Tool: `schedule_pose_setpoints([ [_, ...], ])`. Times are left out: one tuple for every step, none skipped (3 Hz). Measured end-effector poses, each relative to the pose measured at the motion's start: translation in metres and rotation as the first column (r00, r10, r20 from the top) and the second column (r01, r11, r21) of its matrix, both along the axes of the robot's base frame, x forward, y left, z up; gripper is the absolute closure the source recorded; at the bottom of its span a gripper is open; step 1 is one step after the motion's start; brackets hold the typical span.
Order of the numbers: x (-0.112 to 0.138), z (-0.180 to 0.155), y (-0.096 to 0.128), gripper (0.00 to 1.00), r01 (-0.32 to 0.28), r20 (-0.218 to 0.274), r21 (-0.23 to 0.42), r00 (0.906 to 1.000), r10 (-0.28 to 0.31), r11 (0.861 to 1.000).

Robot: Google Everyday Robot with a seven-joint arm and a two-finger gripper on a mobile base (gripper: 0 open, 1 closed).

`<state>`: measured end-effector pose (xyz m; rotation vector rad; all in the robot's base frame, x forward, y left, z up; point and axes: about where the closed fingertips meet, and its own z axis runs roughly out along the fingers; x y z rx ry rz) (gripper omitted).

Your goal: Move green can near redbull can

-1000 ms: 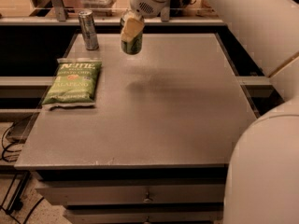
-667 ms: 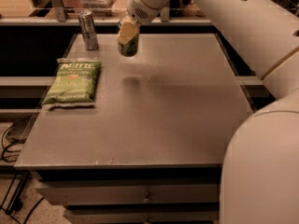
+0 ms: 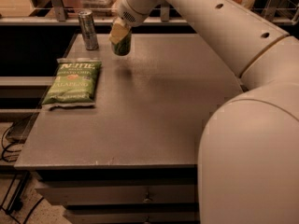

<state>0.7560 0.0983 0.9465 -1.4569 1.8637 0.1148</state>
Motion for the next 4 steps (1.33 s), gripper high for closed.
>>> schedule_pose_setpoints([
  [0.016, -0.011, 0.018, 1.0, 0.033, -0.014, 0.018, 0.9994, -0.032, 0.999],
  [0.028, -0.022, 0.033, 1.0, 0.045, -0.037, 0.026, 0.9983, -0.044, 0.999],
  [0.036, -0.032, 0.044, 1.0, 0.048, -0.063, 0.036, 0.997, -0.046, 0.998],
  [0.04, -0.036, 0.055, 0.81, 0.039, -0.085, 0.046, 0.9957, -0.035, 0.998],
])
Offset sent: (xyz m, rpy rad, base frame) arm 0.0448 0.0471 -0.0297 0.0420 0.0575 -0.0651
